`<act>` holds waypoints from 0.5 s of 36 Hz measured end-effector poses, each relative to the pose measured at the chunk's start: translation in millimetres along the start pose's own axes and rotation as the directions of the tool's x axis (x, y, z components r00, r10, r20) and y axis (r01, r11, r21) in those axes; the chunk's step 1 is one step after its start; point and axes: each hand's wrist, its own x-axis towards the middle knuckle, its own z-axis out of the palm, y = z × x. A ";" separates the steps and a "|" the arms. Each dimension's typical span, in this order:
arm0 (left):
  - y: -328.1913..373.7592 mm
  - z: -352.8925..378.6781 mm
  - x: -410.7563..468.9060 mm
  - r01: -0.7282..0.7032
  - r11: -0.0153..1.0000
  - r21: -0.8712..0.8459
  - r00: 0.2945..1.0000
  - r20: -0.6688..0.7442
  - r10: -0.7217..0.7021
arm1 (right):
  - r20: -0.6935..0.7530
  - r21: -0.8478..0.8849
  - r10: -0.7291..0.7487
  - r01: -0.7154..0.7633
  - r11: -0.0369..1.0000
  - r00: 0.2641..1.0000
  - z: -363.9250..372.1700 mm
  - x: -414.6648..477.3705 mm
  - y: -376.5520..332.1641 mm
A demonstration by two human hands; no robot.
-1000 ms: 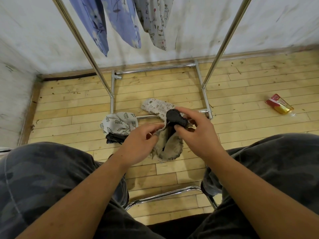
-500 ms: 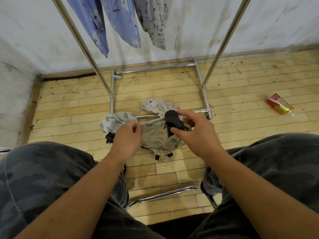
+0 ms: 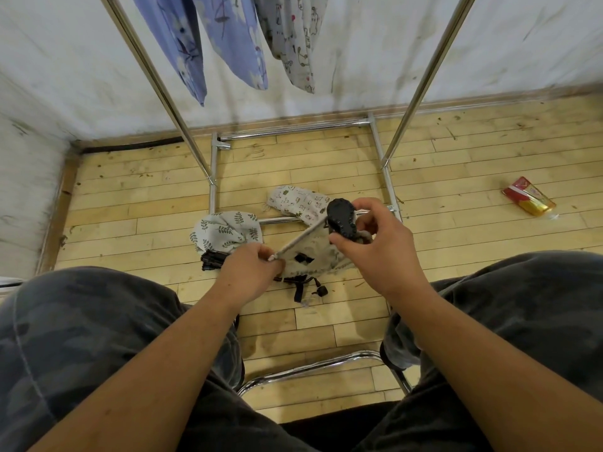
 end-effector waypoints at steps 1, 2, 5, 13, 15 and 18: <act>0.9 -0.4 -0.1 -0.007 1.000 -0.023 1.000 -0.016 0.007 | -0.019 -0.002 0.007 -0.007 1.000 1.000 -0.5 0.2 -0.5; 1.1 -1.3 0.2 -0.009 0.999 -0.038 1.000 -0.029 0.008 | -0.038 -0.001 0.010 -0.010 1.000 0.999 -0.8 0.6 -0.9; -0.8 -2.1 1.2 -0.019 1.000 -0.021 0.998 -0.056 0.018 | -0.080 0.025 0.013 -0.011 1.000 0.997 -1.4 0.9 -2.1; 0.8 -2.2 0.0 -0.051 0.998 0.031 0.993 -0.108 0.054 | -0.127 0.044 0.014 -0.008 0.999 0.992 -2.7 2.6 -0.3; 1.5 -2.1 0.0 -0.062 0.998 -0.020 0.994 -0.089 0.060 | -0.132 0.049 0.023 -0.016 0.999 0.991 -2.9 3.5 1.3; 4.1 -1.6 -0.6 -0.101 0.991 -0.086 0.994 -0.059 0.096 | -0.143 0.047 0.021 -0.014 0.999 0.990 -3.4 4.6 3.5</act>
